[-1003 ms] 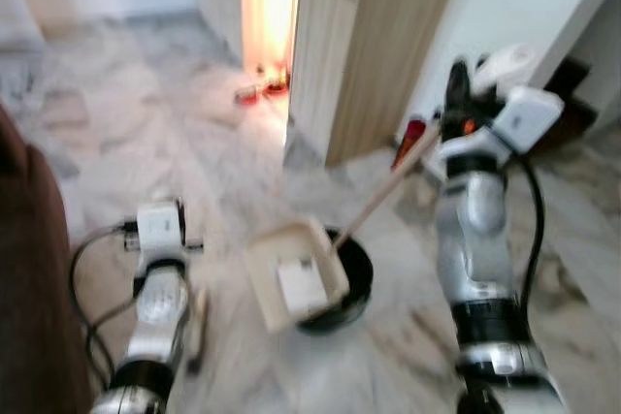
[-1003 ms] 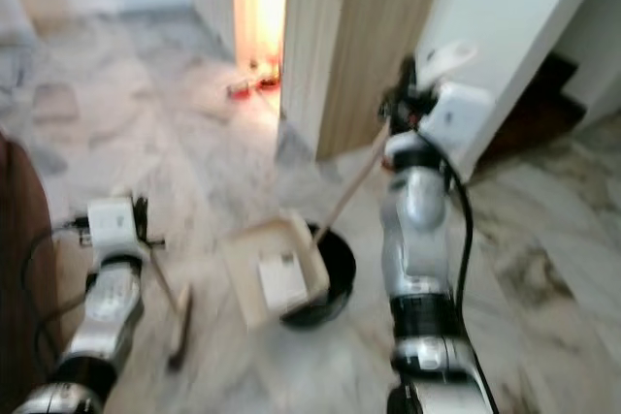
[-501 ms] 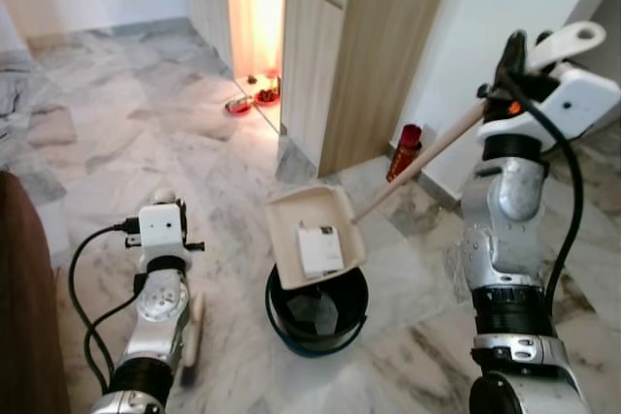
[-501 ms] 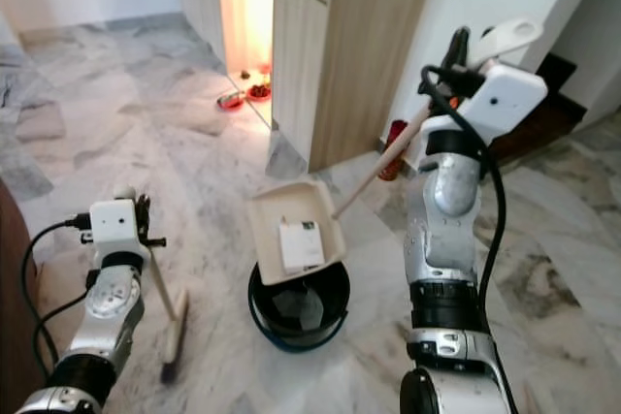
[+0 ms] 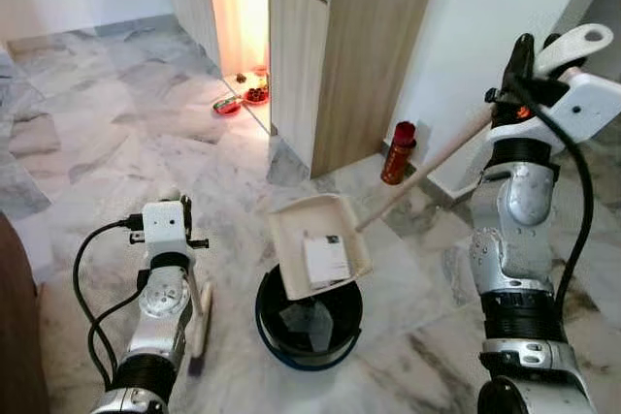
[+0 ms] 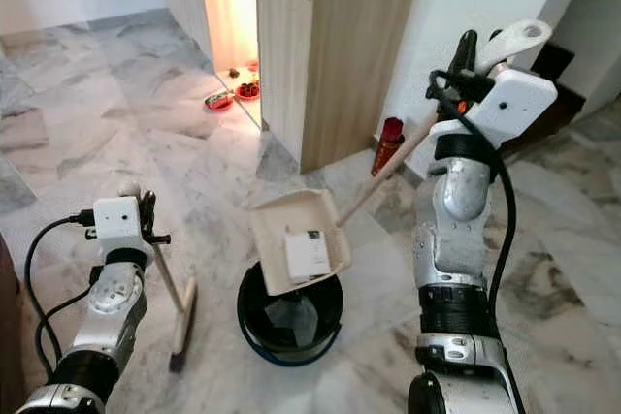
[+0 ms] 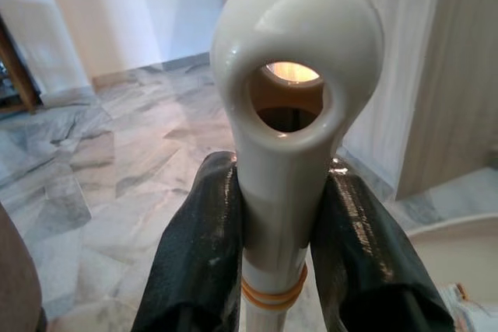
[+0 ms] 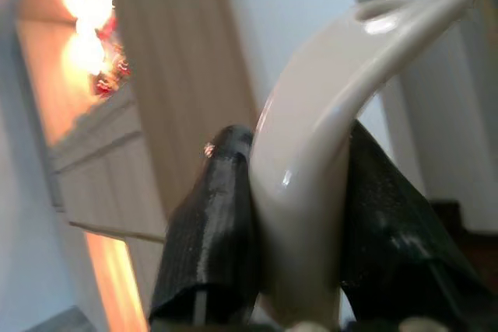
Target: Sweep floor
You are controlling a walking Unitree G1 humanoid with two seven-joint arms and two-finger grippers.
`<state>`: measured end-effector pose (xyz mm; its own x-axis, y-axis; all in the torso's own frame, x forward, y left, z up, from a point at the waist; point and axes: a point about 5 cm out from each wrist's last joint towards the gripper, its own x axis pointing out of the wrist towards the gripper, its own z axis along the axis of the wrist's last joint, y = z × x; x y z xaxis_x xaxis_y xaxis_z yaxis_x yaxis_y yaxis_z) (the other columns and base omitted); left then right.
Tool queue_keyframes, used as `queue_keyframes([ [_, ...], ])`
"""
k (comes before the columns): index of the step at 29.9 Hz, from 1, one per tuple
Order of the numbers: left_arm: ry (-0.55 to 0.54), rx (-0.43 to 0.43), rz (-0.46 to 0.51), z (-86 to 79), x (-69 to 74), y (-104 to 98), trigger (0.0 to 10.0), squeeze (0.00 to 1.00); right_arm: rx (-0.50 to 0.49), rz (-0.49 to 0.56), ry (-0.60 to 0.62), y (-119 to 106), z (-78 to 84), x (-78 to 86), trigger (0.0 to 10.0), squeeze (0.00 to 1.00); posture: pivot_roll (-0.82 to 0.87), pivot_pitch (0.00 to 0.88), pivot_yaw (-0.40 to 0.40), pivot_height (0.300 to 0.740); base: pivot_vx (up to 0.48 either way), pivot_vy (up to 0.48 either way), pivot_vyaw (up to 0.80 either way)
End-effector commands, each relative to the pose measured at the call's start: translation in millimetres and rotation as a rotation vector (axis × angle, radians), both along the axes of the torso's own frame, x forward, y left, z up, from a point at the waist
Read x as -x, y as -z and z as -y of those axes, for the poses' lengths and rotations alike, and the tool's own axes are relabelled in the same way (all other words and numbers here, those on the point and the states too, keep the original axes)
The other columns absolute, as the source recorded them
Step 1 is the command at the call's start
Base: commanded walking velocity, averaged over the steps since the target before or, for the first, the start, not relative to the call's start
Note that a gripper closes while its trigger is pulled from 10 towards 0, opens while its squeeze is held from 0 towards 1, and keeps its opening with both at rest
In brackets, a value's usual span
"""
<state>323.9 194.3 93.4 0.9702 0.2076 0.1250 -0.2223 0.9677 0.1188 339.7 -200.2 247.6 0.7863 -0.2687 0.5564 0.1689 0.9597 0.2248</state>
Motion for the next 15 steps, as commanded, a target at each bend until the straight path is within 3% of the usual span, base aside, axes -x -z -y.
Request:
queue_keyframes([
  [1,0.007,0.000,0.040,-0.2,-1.7,-8,10.0,0.00,0.062,0.098,-0.002,-22,-5.5,6.6,10.0,0.00,0.00,0.000,-0.035,0.740,0.000,0.000,0.00],
  [9,0.011,0.002,0.045,-0.1,-2.1,-9,10.0,0.00,0.144,0.157,-0.060,-33,-28.2,10.9,10.0,0.00,-0.01,0.000,-0.033,0.740,0.000,0.000,0.00],
  [13,0.015,0.004,0.046,1.4,-2.4,-9,10.0,0.00,0.235,0.183,-0.160,-33,-60.8,15.6,10.0,0.00,-0.01,0.000,-0.035,0.740,0.000,0.000,0.00],
  [15,0.015,0.006,0.047,1.7,-2.5,-9,10.0,0.00,0.226,0.189,-0.198,-32,-70.8,17.7,10.0,0.00,-0.01,0.000,-0.036,0.740,0.000,0.000,0.00],
])
